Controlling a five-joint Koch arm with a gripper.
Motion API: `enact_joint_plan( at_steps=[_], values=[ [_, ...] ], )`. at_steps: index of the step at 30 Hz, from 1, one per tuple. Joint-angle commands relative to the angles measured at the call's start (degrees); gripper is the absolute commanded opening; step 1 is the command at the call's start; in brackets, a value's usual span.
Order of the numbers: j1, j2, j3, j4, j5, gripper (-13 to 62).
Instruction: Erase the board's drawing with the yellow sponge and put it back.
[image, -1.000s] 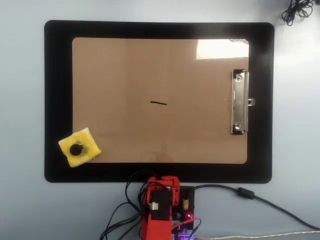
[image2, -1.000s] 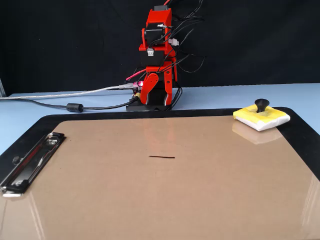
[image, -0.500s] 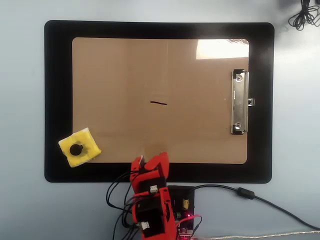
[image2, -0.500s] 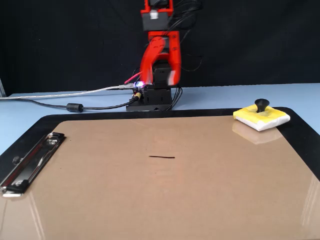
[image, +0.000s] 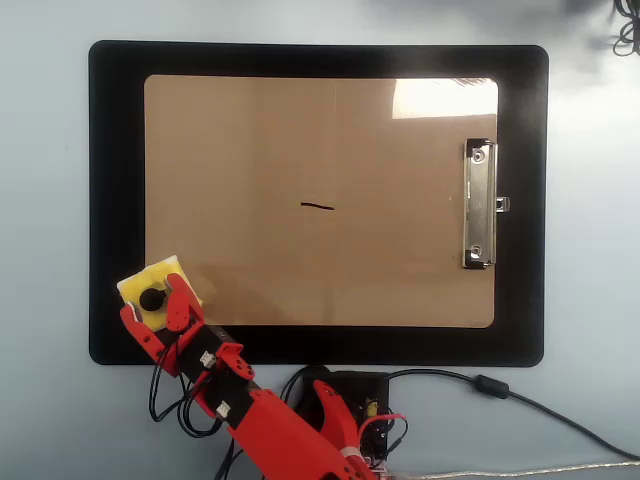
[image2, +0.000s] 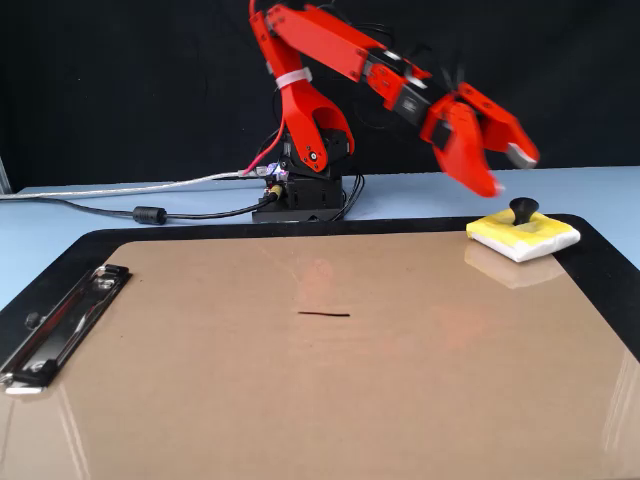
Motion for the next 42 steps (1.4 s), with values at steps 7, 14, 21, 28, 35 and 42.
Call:
enact_joint_plan(
  at_steps=[7, 14, 21, 28, 35, 42],
  values=[
    [-5.1, -15.7, -0.8, -26.0, 6.7, 33.9],
    [-4.9, -15.9, 3.1, -26.7, 10.5, 33.7],
    [-3.0, -16.0, 5.9, -27.0, 14.2, 29.7],
    [-0.9, -16.3, 5.8, -27.2, 15.0, 22.9],
    [3.3, -16.3, 6.7, -29.9, 17.6, -7.1],
    [5.8, -15.1, 6.8, -33.8, 18.2, -8.1]
  ],
)
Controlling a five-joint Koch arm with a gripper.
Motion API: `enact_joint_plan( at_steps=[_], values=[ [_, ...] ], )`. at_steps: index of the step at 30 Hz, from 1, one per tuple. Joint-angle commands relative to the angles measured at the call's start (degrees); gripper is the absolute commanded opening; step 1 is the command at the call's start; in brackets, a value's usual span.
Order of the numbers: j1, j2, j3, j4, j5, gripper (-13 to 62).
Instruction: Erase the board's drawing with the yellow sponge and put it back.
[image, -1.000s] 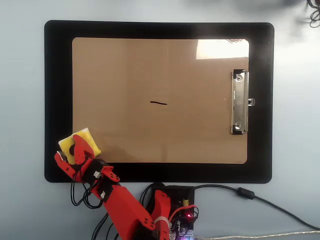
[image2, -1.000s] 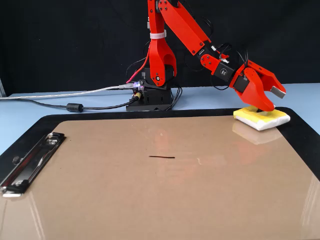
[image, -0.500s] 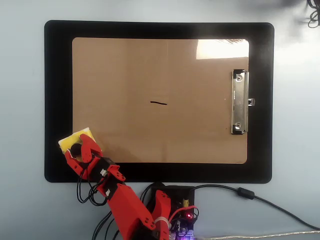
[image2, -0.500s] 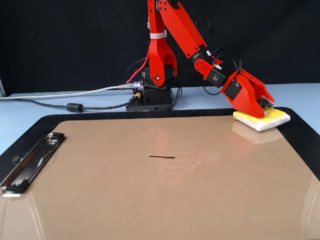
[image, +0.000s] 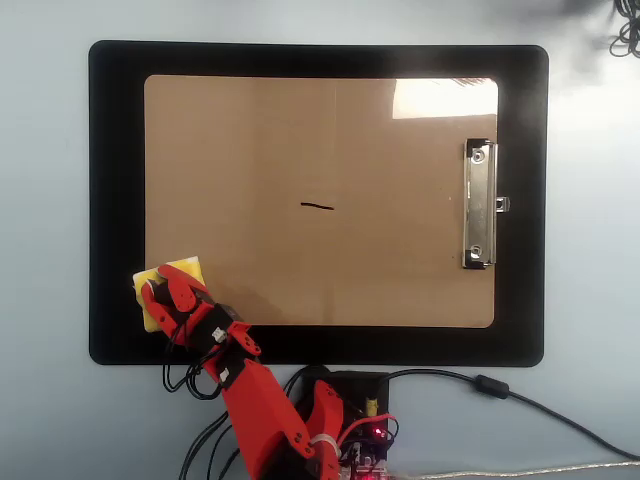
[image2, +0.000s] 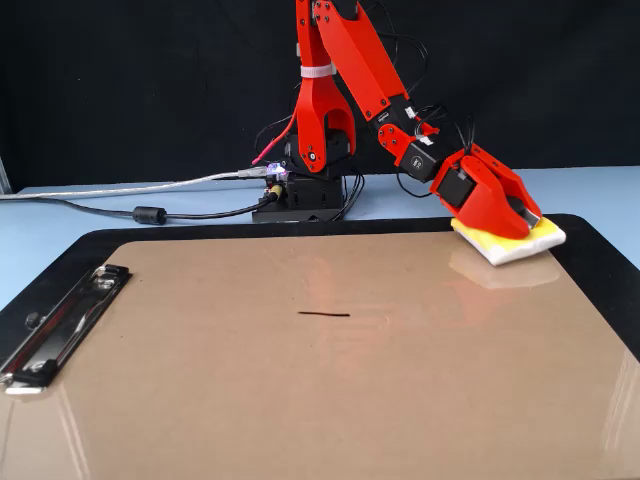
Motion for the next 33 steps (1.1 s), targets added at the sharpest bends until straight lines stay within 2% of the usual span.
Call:
enact_joint_plan(
  at_steps=[1, 4, 11, 15, 20, 25, 33],
  values=[
    [0.3, 4.1, -0.5, -5.8, -0.6, -8.1],
    [5.3, 10.0, 0.0, 0.4, -0.6, -8.1],
    [18.7, 33.8, -0.9, 38.1, -0.5, -8.1],
    [23.5, 41.3, -0.9, 46.9, -0.4, -8.1],
    [39.5, 39.1, -5.4, 46.6, -0.1, -8.2],
    [42.5, 30.1, -8.8, 45.1, -0.2, -8.2],
    [51.9, 12.7, -11.0, 25.4, -0.1, -8.2]
  ],
)
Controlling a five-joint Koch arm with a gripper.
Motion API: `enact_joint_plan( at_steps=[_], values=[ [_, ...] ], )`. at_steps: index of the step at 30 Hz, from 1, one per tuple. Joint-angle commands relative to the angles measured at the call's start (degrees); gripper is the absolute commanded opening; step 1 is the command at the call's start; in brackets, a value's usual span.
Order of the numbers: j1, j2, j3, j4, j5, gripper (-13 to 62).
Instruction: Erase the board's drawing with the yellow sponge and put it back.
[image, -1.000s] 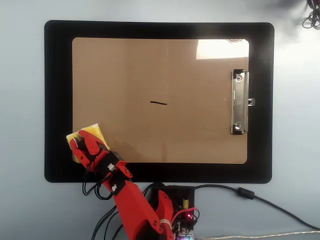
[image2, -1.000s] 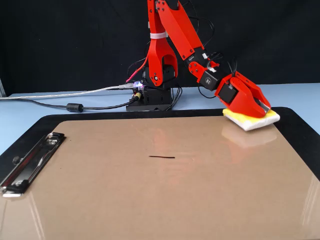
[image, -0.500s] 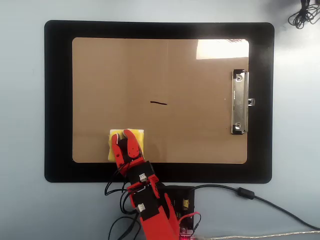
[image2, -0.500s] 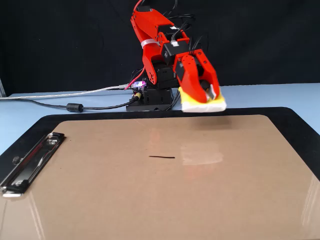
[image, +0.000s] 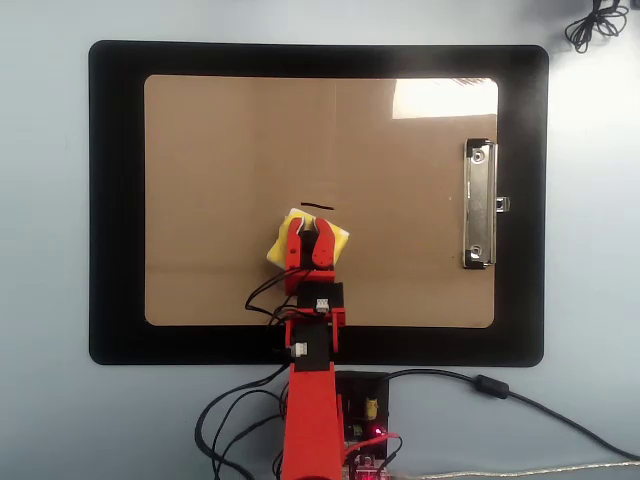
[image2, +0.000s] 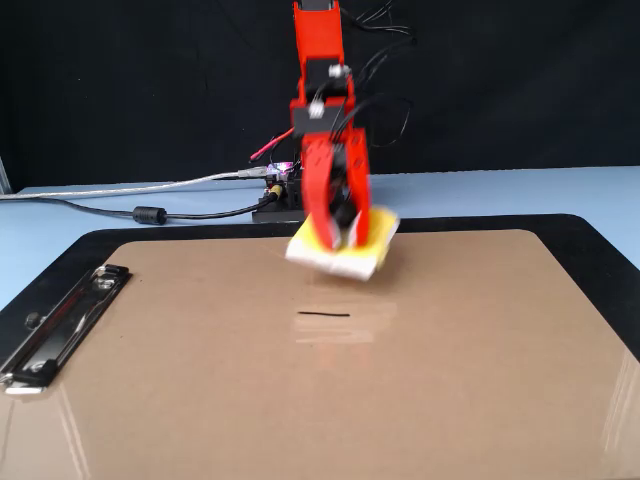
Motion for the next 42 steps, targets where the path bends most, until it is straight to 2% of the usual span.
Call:
enact_joint_plan(
  at_steps=[1, 6, 12, 19, 22, 30, 33, 38, 42],
  values=[
    [0.9, -3.4, -5.3, -10.0, -0.3, -8.2],
    [1.5, -12.8, -8.5, -16.3, -0.4, -8.2],
    [1.9, -24.1, -5.7, -35.1, -0.4, -8.2],
    [1.5, -18.8, 6.9, -37.7, -0.4, -8.2],
    [1.5, -19.3, 7.5, -37.6, -0.4, -8.2],
    [2.1, -44.7, -20.4, -37.9, -0.3, -8.2],
    [3.4, -42.3, -15.9, -37.8, -0.4, -8.2],
    [3.4, -24.1, 5.0, -37.9, -0.4, -8.2],
    [3.2, -16.2, 15.4, -38.1, -0.4, -8.2]
  ],
)
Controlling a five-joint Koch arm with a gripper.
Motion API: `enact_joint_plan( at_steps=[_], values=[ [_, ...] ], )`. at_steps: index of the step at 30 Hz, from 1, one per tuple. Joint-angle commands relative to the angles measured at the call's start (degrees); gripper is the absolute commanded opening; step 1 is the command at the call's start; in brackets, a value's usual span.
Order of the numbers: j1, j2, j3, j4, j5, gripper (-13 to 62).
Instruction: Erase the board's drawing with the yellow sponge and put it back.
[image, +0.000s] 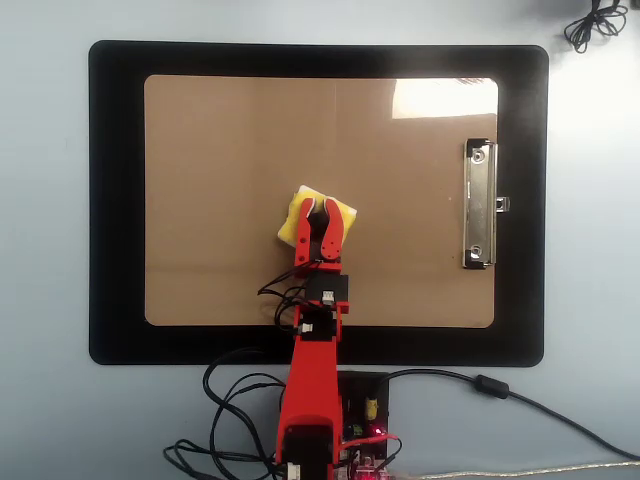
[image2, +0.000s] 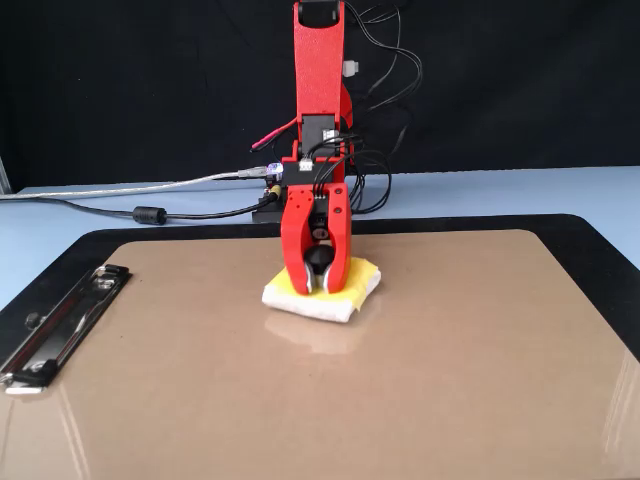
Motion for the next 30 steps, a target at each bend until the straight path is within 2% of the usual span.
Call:
enact_joint_plan(
  at_steps=[1, 4, 10, 12, 15, 20, 23, 26, 30],
  values=[
    [-0.7, 2.1, 3.3, -0.1, -0.2, -8.1],
    [-0.8, 0.3, -0.3, -0.2, -0.2, -8.2],
    [-0.7, -22.9, -25.8, -0.6, -0.2, -8.2],
    [-1.1, -25.6, -29.5, -0.5, -0.4, -8.1],
    [-2.8, -23.6, -24.9, -0.7, -0.6, -8.1],
    [-5.4, -7.3, -4.6, -3.7, -0.8, -8.2],
    [-6.8, -1.6, 1.7, -4.1, -0.8, -8.2],
    [-9.0, -2.5, 0.6, -4.3, -0.9, -8.1],
    [-9.8, -12.0, -11.7, -4.5, -0.8, -8.2]
  ],
)
